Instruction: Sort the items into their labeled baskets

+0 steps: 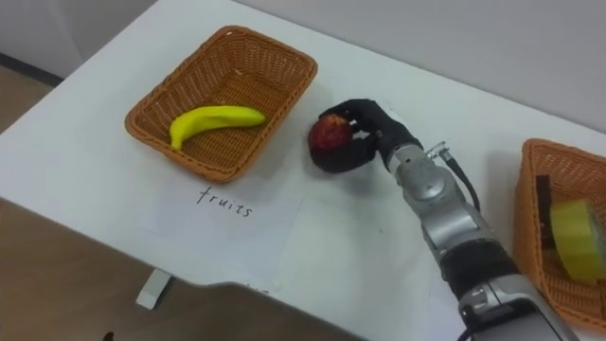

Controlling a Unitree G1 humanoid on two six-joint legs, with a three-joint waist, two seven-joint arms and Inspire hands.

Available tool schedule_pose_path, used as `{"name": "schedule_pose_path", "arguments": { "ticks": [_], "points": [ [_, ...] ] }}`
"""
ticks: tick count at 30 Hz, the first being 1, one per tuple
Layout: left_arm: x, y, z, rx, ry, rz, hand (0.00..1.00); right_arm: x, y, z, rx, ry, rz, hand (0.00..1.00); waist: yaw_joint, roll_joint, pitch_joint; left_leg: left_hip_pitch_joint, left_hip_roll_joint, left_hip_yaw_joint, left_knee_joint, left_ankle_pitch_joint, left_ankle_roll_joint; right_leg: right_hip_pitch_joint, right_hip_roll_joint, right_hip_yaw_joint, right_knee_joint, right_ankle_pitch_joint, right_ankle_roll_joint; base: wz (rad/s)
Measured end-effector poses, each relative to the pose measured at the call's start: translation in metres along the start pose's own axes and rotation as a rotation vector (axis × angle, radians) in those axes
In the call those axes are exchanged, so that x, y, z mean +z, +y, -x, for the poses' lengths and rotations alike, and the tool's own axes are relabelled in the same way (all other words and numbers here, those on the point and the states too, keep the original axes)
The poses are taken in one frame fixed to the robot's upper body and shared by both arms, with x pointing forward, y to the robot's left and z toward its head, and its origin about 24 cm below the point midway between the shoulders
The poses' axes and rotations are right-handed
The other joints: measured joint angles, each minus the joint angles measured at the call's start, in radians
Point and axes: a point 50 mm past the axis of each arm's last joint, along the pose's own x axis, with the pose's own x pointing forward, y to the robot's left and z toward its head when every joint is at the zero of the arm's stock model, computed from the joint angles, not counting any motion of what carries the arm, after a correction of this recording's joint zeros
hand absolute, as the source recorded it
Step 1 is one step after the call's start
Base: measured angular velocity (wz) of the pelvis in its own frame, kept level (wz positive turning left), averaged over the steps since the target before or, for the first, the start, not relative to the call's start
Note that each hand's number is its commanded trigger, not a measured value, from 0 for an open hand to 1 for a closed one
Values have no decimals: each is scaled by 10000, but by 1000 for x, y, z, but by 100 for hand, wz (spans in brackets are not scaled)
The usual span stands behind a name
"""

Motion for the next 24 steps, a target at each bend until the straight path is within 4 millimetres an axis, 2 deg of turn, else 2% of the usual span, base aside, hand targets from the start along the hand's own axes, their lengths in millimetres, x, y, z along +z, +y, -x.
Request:
{"name": "schedule_pose_path", "arguments": {
  "ticks": [2, 7, 13, 17, 24],
  "points": [
    [-4, 2, 0, 97, 182, 168, 0, 13, -8, 1, -302, -591, 25, 100, -96, 22, -18, 154, 0, -25, -18, 1, 1, 126, 6, 8, -16, 0, 0, 0],
    [-7, 3, 1, 219, 273, 216, 0, 28, -11, 3, -414, -1197, 387, 100, -237, 120, -82, 561, 8, -49, -166, 1, 2, 522, -1, -14, -20, -8, 13, 1],
    [-13, 2, 3, 231, 458, 191, 0, 26, -9, 3, -216, -986, 695, 100, -231, 123, -87, 716, 9, 2, -210, 7, 15, 668, -14, 43, -11, -8, 13, -1],
    [-13, 2, 3, 228, 461, 188, 0, 26, -8, 3, -198, -986, 744, 100, -76, 114, -92, 815, 12, 197, -246, 8, 15, 682, -3, 215, 9, -8, 13, -11],
    [-13, 1, 3, 198, 467, 196, 0, 32, -7, 3, -183, -1193, 1013, 100, -4, 96, -100, 855, 3, 196, -255, 10, 20, 687, -5, 241, 10, -8, 13, -1]
  ]
}}
